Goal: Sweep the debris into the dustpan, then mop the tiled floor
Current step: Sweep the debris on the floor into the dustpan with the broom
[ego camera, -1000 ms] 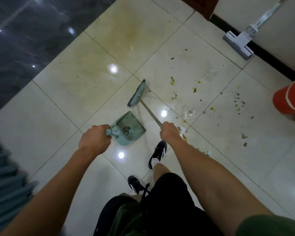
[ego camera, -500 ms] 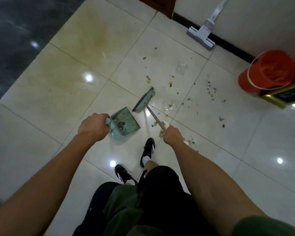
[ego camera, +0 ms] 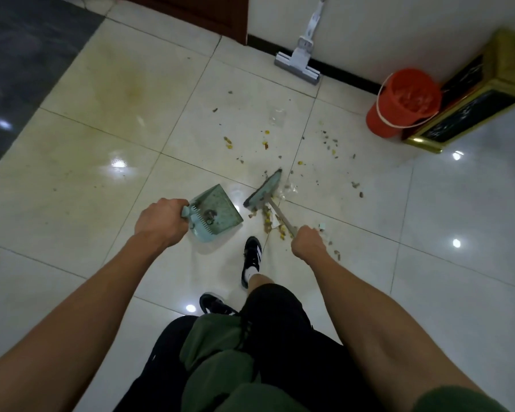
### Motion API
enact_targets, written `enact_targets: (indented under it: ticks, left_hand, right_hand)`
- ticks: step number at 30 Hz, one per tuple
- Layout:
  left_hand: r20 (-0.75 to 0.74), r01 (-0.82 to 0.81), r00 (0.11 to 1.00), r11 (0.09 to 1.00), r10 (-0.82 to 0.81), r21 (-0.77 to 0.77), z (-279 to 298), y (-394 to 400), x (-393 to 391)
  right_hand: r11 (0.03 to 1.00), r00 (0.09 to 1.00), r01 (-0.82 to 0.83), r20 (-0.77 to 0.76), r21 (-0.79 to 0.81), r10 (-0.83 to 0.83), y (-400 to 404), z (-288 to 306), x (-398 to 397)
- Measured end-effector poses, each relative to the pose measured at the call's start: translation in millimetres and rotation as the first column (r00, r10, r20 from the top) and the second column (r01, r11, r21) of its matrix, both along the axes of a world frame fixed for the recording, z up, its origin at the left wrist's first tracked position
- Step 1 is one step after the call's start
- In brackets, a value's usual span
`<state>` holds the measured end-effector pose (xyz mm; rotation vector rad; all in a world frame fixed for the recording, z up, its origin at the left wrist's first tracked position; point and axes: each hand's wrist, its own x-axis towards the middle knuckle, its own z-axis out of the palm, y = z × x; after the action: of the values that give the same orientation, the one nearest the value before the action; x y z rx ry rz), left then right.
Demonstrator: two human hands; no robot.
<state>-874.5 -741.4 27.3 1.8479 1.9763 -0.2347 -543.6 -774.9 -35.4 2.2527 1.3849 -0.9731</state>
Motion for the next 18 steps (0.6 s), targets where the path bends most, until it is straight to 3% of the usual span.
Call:
enact_targets:
  ticks: [9,18]
  left_hand:
    - [-0.012,0.002,1.000,1.000,-0.002,0.010,6.4,-3.5,-14.6]
    - [-0.042,-0.053,0.998,0.998,0.052,-0.038,3.2,58.7,-35.0]
  right_hand:
    - [0.993,0.997,-0.073,-0.022,0.097,0.075,19.3,3.8,-33.4]
    - [0.987,0.979,-0.129,-0.144,0.098,0.143,128.3,-25.3,-67.5]
